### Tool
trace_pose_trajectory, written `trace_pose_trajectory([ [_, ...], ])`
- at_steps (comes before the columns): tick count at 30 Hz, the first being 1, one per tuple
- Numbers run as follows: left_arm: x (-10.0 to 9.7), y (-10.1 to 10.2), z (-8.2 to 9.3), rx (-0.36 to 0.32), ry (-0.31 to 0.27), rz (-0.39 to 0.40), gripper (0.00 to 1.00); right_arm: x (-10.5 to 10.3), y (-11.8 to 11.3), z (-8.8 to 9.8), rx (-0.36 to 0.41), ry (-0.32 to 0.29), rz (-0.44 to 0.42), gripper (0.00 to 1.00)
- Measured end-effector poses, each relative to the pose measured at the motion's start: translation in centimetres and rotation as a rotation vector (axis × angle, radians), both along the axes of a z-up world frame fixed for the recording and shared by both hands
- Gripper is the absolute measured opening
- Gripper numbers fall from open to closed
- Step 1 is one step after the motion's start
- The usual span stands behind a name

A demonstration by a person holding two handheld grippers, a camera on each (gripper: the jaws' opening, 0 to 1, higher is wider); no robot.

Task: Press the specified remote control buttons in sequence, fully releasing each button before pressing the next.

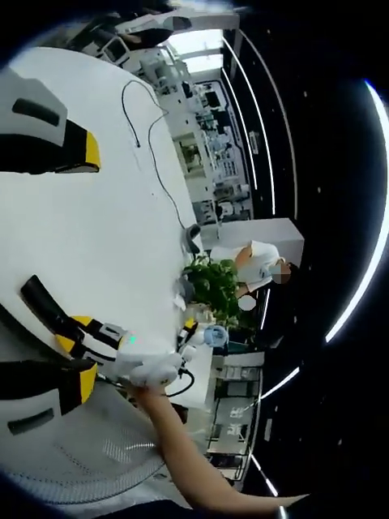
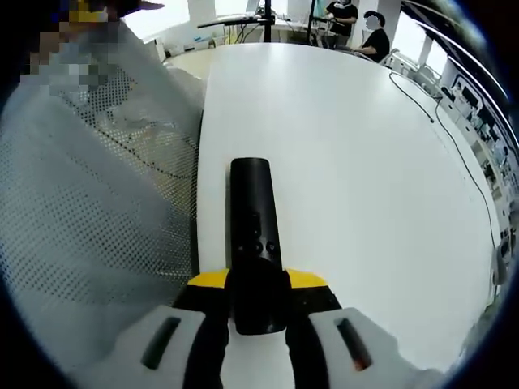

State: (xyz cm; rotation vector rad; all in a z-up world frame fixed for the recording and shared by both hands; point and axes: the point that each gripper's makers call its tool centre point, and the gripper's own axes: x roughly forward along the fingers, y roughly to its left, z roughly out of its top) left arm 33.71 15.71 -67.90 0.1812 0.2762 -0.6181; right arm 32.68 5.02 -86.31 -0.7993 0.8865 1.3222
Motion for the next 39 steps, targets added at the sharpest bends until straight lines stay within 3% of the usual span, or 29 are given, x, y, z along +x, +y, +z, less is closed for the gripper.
trace_pose_trajectory([
  [2,0.3,0.3,0.0,0.026,-0.013,0.010,0.98,0.0,0.2,0.0,-0.023,-0.014,0.024,0.24],
  [5,0.5,0.0,-0.1,-0.014,0.014,0.008,0.93,0.2,0.2,0.0,-0.023,-0.010,0.021,0.24],
  [11,0.4,0.3,0.1,-0.003,-0.009,0.018,0.93,1.6,0.5,-0.1,-0.018,-0.007,0.018,0.24],
  [26,1.1,1.6,0.7,-0.082,-0.001,0.082,0.92,4.8,0.7,0.0,0.017,0.034,0.008,0.24],
  [39,1.4,2.3,0.1,-0.052,0.011,0.117,0.91,7.3,0.5,0.0,0.003,0.022,0.044,0.24],
])
